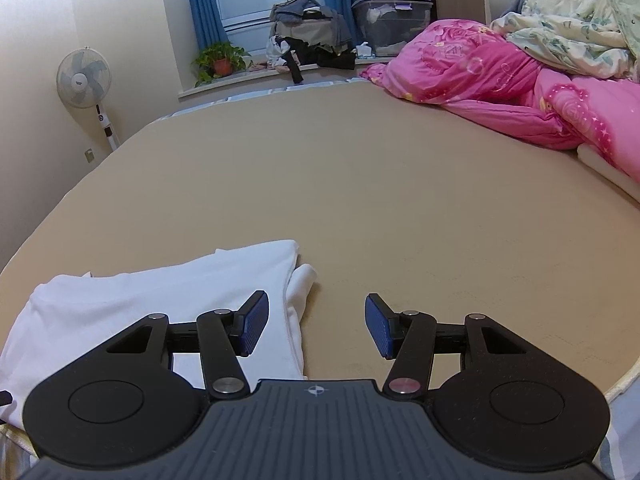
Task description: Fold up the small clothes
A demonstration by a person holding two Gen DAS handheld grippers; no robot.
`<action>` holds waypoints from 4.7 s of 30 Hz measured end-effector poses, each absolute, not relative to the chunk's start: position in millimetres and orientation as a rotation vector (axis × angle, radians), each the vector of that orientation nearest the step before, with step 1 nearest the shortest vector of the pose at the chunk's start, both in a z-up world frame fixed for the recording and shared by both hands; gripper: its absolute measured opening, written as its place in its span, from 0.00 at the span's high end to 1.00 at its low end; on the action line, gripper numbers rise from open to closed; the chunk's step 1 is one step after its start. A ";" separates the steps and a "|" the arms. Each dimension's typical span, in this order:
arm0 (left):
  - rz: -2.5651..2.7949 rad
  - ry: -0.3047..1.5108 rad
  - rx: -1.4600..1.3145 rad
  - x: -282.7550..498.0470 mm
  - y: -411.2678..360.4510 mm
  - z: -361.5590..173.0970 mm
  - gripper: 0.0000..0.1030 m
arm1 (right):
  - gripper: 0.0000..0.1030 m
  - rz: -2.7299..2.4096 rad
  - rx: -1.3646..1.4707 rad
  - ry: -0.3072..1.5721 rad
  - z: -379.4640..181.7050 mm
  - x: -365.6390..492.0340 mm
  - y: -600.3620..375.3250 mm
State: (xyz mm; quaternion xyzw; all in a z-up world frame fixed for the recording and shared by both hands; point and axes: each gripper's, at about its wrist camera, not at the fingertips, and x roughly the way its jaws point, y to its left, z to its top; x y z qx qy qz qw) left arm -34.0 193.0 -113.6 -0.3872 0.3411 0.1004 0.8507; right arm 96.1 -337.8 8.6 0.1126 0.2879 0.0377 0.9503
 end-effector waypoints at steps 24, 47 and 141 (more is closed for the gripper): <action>0.331 0.682 -0.621 -10.0 177.9 -86.8 0.89 | 0.46 0.098 0.311 0.598 9.1 97.9 -357.6; -0.581 0.722 -0.007 45.2 -134.0 -46.0 0.41 | 0.46 0.078 0.418 0.652 -0.8 106.6 -377.7; -0.418 0.790 -0.453 194.9 64.9 -39.3 0.69 | 0.79 0.394 0.672 0.788 -37.6 174.0 -306.2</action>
